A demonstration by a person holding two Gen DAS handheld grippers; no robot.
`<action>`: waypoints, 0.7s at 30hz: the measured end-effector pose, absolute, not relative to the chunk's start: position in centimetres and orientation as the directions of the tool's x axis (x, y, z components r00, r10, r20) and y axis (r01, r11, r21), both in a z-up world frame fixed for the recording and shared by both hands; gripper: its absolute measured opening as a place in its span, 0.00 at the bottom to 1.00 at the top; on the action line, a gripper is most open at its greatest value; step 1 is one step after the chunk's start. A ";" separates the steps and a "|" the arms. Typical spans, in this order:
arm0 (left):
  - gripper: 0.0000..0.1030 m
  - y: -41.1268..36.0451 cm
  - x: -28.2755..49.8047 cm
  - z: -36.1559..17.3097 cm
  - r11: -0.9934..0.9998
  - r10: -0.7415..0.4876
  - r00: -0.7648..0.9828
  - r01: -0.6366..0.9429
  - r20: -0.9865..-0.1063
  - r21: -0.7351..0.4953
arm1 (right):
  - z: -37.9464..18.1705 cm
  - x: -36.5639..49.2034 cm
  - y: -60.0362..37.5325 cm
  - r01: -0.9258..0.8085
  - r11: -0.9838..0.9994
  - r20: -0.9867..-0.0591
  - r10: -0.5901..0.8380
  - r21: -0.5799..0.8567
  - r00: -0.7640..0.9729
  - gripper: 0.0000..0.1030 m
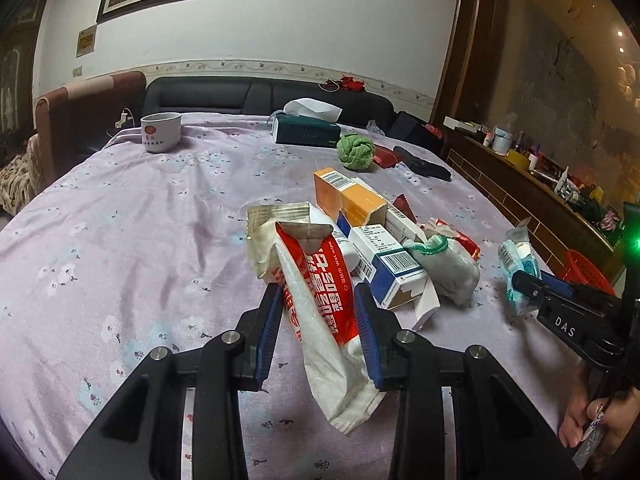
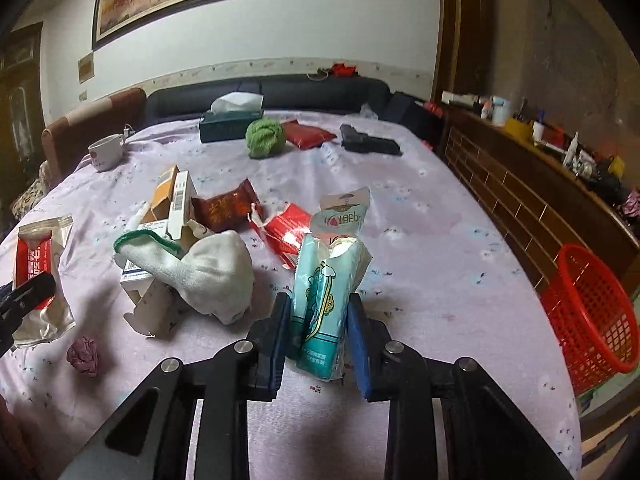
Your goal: Collect trash
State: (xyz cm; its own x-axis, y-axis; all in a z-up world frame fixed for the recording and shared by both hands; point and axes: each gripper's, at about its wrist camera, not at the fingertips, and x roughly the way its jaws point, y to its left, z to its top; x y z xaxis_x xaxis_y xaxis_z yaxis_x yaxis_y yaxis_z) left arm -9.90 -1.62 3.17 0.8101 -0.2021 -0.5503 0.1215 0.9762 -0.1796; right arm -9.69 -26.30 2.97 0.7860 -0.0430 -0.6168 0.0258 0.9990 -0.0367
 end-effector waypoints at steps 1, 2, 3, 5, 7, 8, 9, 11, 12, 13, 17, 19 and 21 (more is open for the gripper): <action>0.34 -1.5 -9.9 3.2 0.976 -0.200 0.812 0.118 -0.548 -0.181 | 3.1 -9.8 -26.3 0.030 0.999 -0.611 -0.050 -0.042 0.790 0.29; 0.34 -1.5 -10.0 3.2 0.976 -0.199 0.815 0.116 -0.545 -0.182 | 3.1 -9.9 -26.2 0.031 0.998 -0.606 -0.052 -0.045 0.794 0.29; 0.34 -1.5 -10.1 3.2 0.977 -0.199 0.816 0.118 -0.543 -0.180 | 3.2 -10.0 -26.2 0.032 0.998 -0.601 -0.053 -0.047 0.797 0.29; 0.34 -1.6 -10.2 3.2 0.977 -0.197 0.816 0.121 -0.543 -0.173 | 3.4 -10.2 -26.1 0.043 0.997 -0.589 -0.068 -0.057 0.806 0.29; 0.34 -1.7 -10.1 3.2 0.977 -0.199 0.815 0.123 -0.545 -0.173 | 3.5 -10.4 -25.7 0.043 0.996 -0.577 -0.080 -0.077 0.813 0.29; 0.34 -1.7 -10.2 3.2 0.977 -0.200 0.815 0.122 -0.545 -0.175 | 3.6 -10.5 -25.5 0.046 0.995 -0.569 -0.089 -0.089 0.818 0.29; 0.34 -1.8 -10.2 3.2 0.977 -0.199 0.814 0.121 -0.545 -0.176 | 3.7 -10.7 -25.3 0.046 0.994 -0.559 -0.094 -0.099 0.824 0.29; 0.34 -1.8 -10.2 3.2 0.977 -0.202 0.814 0.124 -0.545 -0.175 | 3.8 -10.9 -25.0 0.043 0.992 -0.547 -0.100 -0.115 0.831 0.29; 0.34 -1.7 -10.2 3.2 0.977 -0.200 0.814 0.123 -0.545 -0.175 | 3.9 -11.0 -24.9 0.044 0.992 -0.544 -0.103 -0.121 0.833 0.29; 0.34 -1.7 -10.1 3.2 0.977 -0.200 0.814 0.123 -0.545 -0.175 | 3.9 -11.0 -24.9 0.043 0.991 -0.542 -0.103 -0.123 0.834 0.29; 0.34 -1.6 -10.1 3.1 0.975 -0.209 0.811 0.129 -0.546 -0.181 | 3.8 -10.8 -25.1 0.042 0.993 -0.551 -0.098 -0.113 0.829 0.29; 0.34 -1.6 -10.1 3.2 0.975 -0.209 0.811 0.130 -0.547 -0.180 | 3.8 -10.9 -25.2 0.044 0.993 -0.551 -0.100 -0.114 0.828 0.29; 0.34 -1.6 -10.1 3.2 0.975 -0.209 0.811 0.130 -0.546 -0.180 | 3.8 -10.9 -25.0 0.043 0.992 -0.549 -0.103 -0.121 0.829 0.29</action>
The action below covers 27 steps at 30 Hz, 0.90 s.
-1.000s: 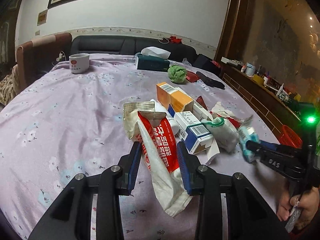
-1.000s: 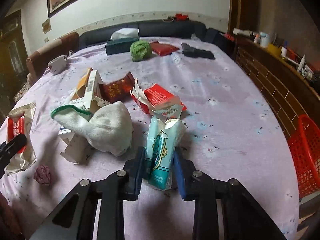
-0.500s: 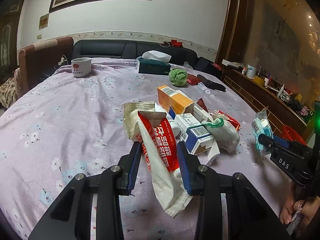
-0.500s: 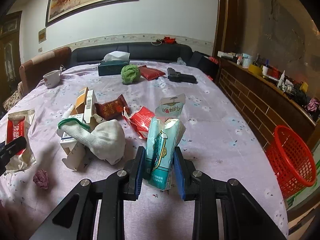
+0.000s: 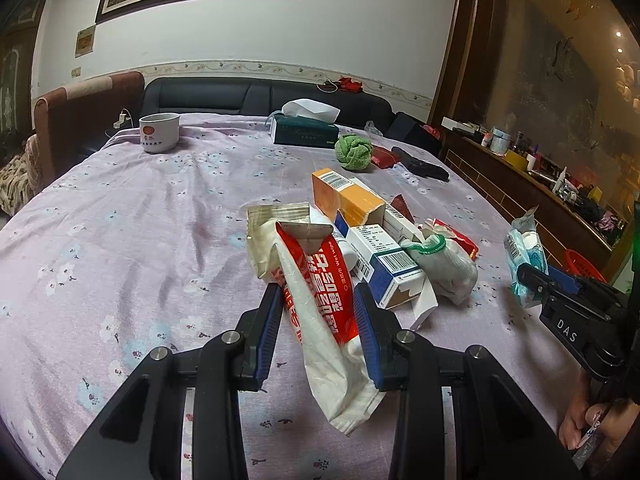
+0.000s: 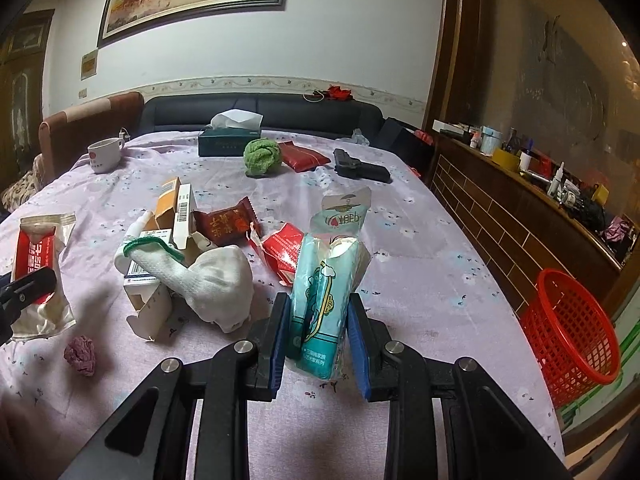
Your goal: Collect trash
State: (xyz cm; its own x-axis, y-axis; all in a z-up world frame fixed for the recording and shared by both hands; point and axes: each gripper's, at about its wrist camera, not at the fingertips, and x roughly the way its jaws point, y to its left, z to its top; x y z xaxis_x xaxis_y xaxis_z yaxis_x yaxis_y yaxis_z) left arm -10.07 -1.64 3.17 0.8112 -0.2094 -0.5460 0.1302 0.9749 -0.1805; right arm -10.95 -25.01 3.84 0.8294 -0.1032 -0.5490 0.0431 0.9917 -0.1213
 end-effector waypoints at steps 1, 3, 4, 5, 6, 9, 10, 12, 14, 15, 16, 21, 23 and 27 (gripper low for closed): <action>0.34 -1.7 -10.1 3.2 0.975 -0.210 0.811 0.131 -0.546 -0.181 | 3.8 -11.0 -24.9 0.043 0.991 -0.547 -0.105 -0.125 0.830 0.29; 0.34 -1.7 -10.1 3.2 0.975 -0.209 0.811 0.130 -0.546 -0.181 | 3.9 -11.1 -24.8 0.042 0.991 -0.545 -0.107 -0.130 0.832 0.29; 0.34 -1.7 -10.0 3.2 0.975 -0.210 0.810 0.130 -0.547 -0.182 | 3.9 -11.1 -24.8 0.042 0.990 -0.544 -0.108 -0.133 0.832 0.29; 0.34 -1.6 -10.0 3.1 0.974 -0.211 0.810 0.131 -0.547 -0.183 | 3.9 -11.1 -24.7 0.041 0.990 -0.544 -0.109 -0.135 0.832 0.29; 0.34 -1.6 -10.0 3.1 0.975 -0.211 0.810 0.130 -0.547 -0.183 | 3.8 -11.1 -24.7 0.042 0.990 -0.544 -0.110 -0.137 0.832 0.29; 0.34 -1.6 -10.0 3.2 0.975 -0.210 0.811 0.130 -0.547 -0.182 | 3.8 -11.1 -24.7 0.040 0.989 -0.546 -0.111 -0.140 0.831 0.29; 0.34 -1.6 -10.0 3.2 0.975 -0.210 0.811 0.130 -0.546 -0.183 | 3.8 -11.1 -24.7 0.042 0.989 -0.545 -0.112 -0.139 0.831 0.29; 0.34 -1.6 -10.0 3.1 0.975 -0.210 0.810 0.129 -0.548 -0.182 | 3.8 -11.2 -24.8 0.043 0.990 -0.543 -0.110 -0.135 0.832 0.29; 0.34 -1.6 -9.9 3.1 0.975 -0.210 0.810 0.129 -0.548 -0.182 | 3.9 -11.2 -24.8 0.044 0.990 -0.543 -0.113 -0.138 0.832 0.29; 0.34 -1.6 -9.9 3.1 0.975 -0.210 0.810 0.129 -0.547 -0.183 | 3.9 -11.2 -24.8 0.044 0.989 -0.542 -0.113 -0.138 0.832 0.29; 0.34 -1.6 -9.8 3.1 0.975 -0.210 0.810 0.129 -0.547 -0.183 | 3.9 -11.2 -24.8 0.044 0.989 -0.541 -0.113 -0.140 0.833 0.29; 0.34 -1.6 -9.8 3.0 0.975 -0.210 0.809 0.128 -0.548 -0.183 | 3.9 -11.2 -24.7 0.044 0.988 -0.536 -0.117 -0.148 0.836 0.29; 0.34 -1.6 -9.8 3.1 0.974 -0.212 0.811 0.130 -0.546 -0.184 | 3.9 -11.1 -24.7 0.044 0.987 -0.535 -0.119 -0.152 0.837 0.29; 0.34 -1.6 -9.9 3.1 0.974 -0.210 0.811 0.129 -0.546 -0.184 | 3.9 -11.3 -24.6 0.044 0.987 -0.532 -0.121 -0.155 0.838 0.29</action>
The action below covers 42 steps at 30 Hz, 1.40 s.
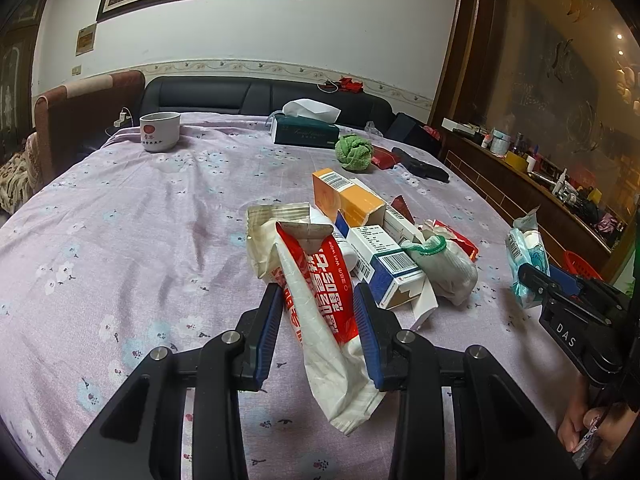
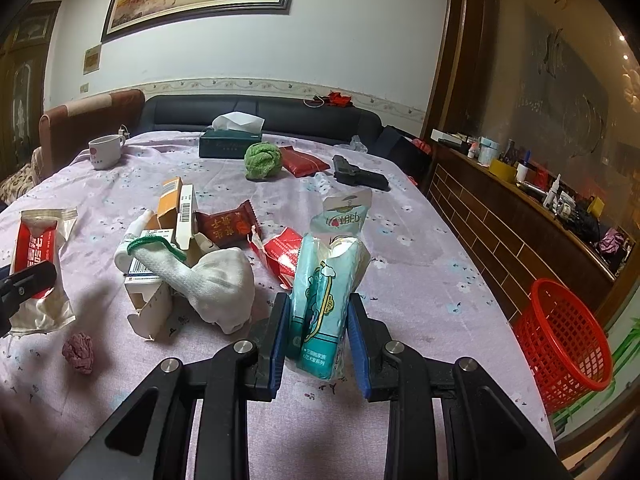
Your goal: Collect trash
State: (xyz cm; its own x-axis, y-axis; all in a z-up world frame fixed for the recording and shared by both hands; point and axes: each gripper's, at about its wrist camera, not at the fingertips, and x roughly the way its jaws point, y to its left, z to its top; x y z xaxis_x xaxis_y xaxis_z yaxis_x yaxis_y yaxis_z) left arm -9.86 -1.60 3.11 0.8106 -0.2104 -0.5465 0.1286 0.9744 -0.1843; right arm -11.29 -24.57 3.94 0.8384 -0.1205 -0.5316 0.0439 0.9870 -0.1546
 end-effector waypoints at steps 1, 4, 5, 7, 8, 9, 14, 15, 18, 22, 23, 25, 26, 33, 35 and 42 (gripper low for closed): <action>0.34 -1.6 -9.8 3.1 0.975 -0.210 0.811 0.128 -0.547 -0.184 | 3.9 -11.3 -24.6 0.044 0.987 -0.531 -0.121 -0.155 0.839 0.29; 0.34 -1.6 -9.9 3.1 0.975 -0.210 0.810 0.128 -0.547 -0.184 | 4.0 -11.3 -24.5 0.043 0.987 -0.531 -0.120 -0.156 0.839 0.29; 0.34 -1.6 -9.9 3.1 0.975 -0.209 0.811 0.127 -0.547 -0.184 | 4.0 -11.3 -24.6 0.044 0.987 -0.531 -0.121 -0.156 0.839 0.29; 0.34 -1.6 -9.8 3.1 0.974 -0.211 0.810 0.129 -0.547 -0.184 | 4.0 -11.3 -24.5 0.043 0.987 -0.530 -0.120 -0.155 0.839 0.29; 0.34 -1.6 -9.9 3.1 0.975 -0.209 0.810 0.128 -0.547 -0.184 | 4.0 -11.3 -24.5 0.043 0.987 -0.531 -0.120 -0.155 0.839 0.29; 0.34 -1.6 -9.8 3.1 0.975 -0.209 0.810 0.127 -0.547 -0.184 | 4.0 -11.3 -24.5 0.044 0.987 -0.531 -0.121 -0.156 0.839 0.29; 0.34 -1.6 -9.9 3.1 0.974 -0.210 0.810 0.129 -0.548 -0.184 | 3.9 -11.3 -24.5 0.044 0.987 -0.529 -0.121 -0.156 0.840 0.29; 0.34 -1.6 -9.8 3.1 0.975 -0.209 0.810 0.128 -0.548 -0.184 | 4.0 -11.3 -24.5 0.045 0.987 -0.529 -0.122 -0.156 0.840 0.29; 0.34 -1.6 -9.8 3.1 0.974 -0.210 0.810 0.129 -0.547 -0.184 | 4.0 -11.4 -24.5 0.045 0.987 -0.526 -0.122 -0.157 0.842 0.29; 0.34 -1.6 -9.9 3.1 0.974 -0.210 0.810 0.128 -0.547 -0.185 | 4.1 -11.4 -24.5 0.045 0.987 -0.526 -0.122 -0.157 0.841 0.29; 0.34 -1.6 -9.9 3.1 0.974 -0.210 0.810 0.128 -0.547 -0.185 | 4.1 -11.3 -24.5 0.044 0.986 -0.527 -0.122 -0.158 0.841 0.29; 0.34 -1.6 -9.8 3.1 0.974 -0.211 0.811 0.128 -0.546 -0.185 | 4.1 -11.3 -24.5 0.044 0.986 -0.528 -0.122 -0.159 0.840 0.29; 0.34 -1.6 -9.9 3.1 0.974 -0.210 0.810 0.128 -0.547 -0.185 | 4.2 -11.3 -24.5 0.044 0.986 -0.527 -0.122 -0.158 0.841 0.29; 0.34 -1.7 -9.9 3.1 0.974 -0.211 0.810 0.128 -0.547 -0.185 | 4.2 -11.3 -24.4 0.044 0.986 -0.526 -0.123 -0.161 0.841 0.29; 0.34 -1.6 -9.9 3.1 0.974 -0.210 0.811 0.127 -0.546 -0.186 | 4.2 -11.3 -24.5 0.044 0.986 -0.527 -0.124 -0.162 0.841 0.29; 0.34 -1.7 -9.8 3.1 0.974 -0.213 0.809 0.131 -0.548 -0.185 | 4.2 -11.2 -24.5 0.042 0.986 -0.526 -0.122 -0.160 0.842 0.29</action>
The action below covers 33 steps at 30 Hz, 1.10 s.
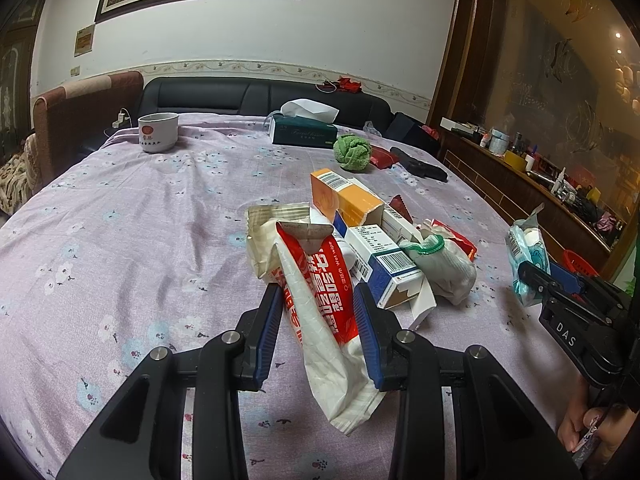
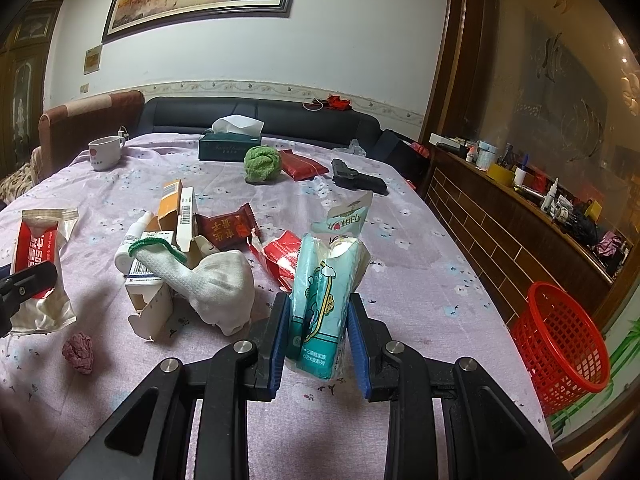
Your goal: Collect trash
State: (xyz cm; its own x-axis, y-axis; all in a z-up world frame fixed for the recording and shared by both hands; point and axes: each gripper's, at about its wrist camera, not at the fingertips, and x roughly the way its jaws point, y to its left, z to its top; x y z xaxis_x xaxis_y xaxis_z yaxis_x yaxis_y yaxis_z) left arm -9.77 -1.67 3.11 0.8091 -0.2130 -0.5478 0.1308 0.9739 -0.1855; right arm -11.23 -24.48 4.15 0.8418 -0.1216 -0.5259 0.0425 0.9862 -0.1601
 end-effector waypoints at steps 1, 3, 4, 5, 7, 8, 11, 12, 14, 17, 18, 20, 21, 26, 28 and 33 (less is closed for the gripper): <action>0.34 -1.7 -9.8 3.2 0.974 -0.214 0.809 0.131 -0.547 -0.186 | 4.1 -11.2 -24.5 0.042 0.986 -0.528 -0.122 -0.161 0.841 0.29; 0.34 -1.7 -9.8 3.2 0.973 -0.215 0.809 0.132 -0.547 -0.186 | 4.2 -11.3 -24.5 0.043 0.986 -0.528 -0.123 -0.160 0.840 0.29; 0.34 -1.7 -9.8 3.2 0.974 -0.214 0.809 0.132 -0.547 -0.186 | 4.2 -11.2 -24.6 0.042 0.986 -0.528 -0.121 -0.159 0.840 0.29; 0.34 -1.7 -9.8 3.2 0.974 -0.215 0.809 0.133 -0.547 -0.186 | 4.3 -11.3 -24.6 0.043 0.986 -0.528 -0.121 -0.159 0.840 0.29; 0.34 -1.7 -9.8 3.2 0.974 -0.215 0.809 0.133 -0.547 -0.186 | 4.3 -11.2 -24.6 0.043 0.986 -0.527 -0.122 -0.159 0.841 0.29; 0.34 -1.7 -9.7 3.2 0.973 -0.215 0.809 0.133 -0.547 -0.186 | 4.3 -11.2 -24.6 0.043 0.986 -0.527 -0.121 -0.159 0.841 0.29; 0.34 -1.7 -9.8 3.2 0.974 -0.215 0.809 0.133 -0.547 -0.186 | 4.2 -11.3 -24.6 0.043 0.986 -0.528 -0.122 -0.160 0.840 0.29; 0.34 -1.7 -9.8 3.2 0.973 -0.215 0.809 0.133 -0.547 -0.187 | 4.2 -11.3 -24.5 0.044 0.986 -0.527 -0.123 -0.160 0.841 0.29; 0.34 -1.7 -9.8 3.2 0.973 -0.216 0.809 0.134 -0.546 -0.187 | 4.3 -11.2 -24.6 0.044 0.986 -0.527 -0.123 -0.160 0.841 0.29; 0.34 -1.7 -9.8 3.2 0.973 -0.216 0.809 0.134 -0.546 -0.187 | 4.2 -11.2 -24.6 0.043 0.986 -0.528 -0.123 -0.161 0.840 0.29; 0.34 -1.7 -9.8 3.2 0.973 -0.216 0.809 0.134 -0.546 -0.187 | 4.2 -11.3 -24.5 0.043 0.986 -0.528 -0.122 -0.160 0.841 0.29; 0.34 -1.8 -9.8 3.2 0.973 -0.217 0.809 0.135 -0.546 -0.187 | 4.2 -11.3 -24.6 0.042 0.986 -0.529 -0.121 -0.159 0.840 0.29; 0.34 -1.8 -9.8 3.2 0.973 -0.217 0.809 0.135 -0.546 -0.187 | 4.2 -11.4 -24.5 0.043 0.986 -0.528 -0.121 -0.159 0.841 0.29; 0.34 -1.9 -9.8 3.2 0.973 -0.219 0.807 0.138 -0.548 -0.185 | 4.2 -11.2 -24.7 0.037 0.988 -0.536 -0.113 -0.150 0.837 0.29; 0.34 -2.1 -9.8 3.3 0.975 -0.212 0.808 0.136 -0.550 -0.176 | 4.1 -10.9 -24.9 0.028 0.991 -0.550 -0.096 -0.132 0.830 0.29; 0.34 -3.1 -10.5 4.2 0.964 -0.260 0.794 0.186 -0.550 -0.189 | 4.6 -11.4 -26.7 -0.034 0.999 -0.592 0.025 -0.003 0.806 0.29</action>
State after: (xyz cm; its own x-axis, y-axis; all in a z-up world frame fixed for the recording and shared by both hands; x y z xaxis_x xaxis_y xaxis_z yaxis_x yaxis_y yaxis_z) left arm -10.46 -3.15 4.16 0.7937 -0.2603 -0.5498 0.1856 0.9644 -0.1886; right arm -11.45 -26.70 4.63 0.8056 0.0251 -0.5919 -0.0335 0.9994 -0.0032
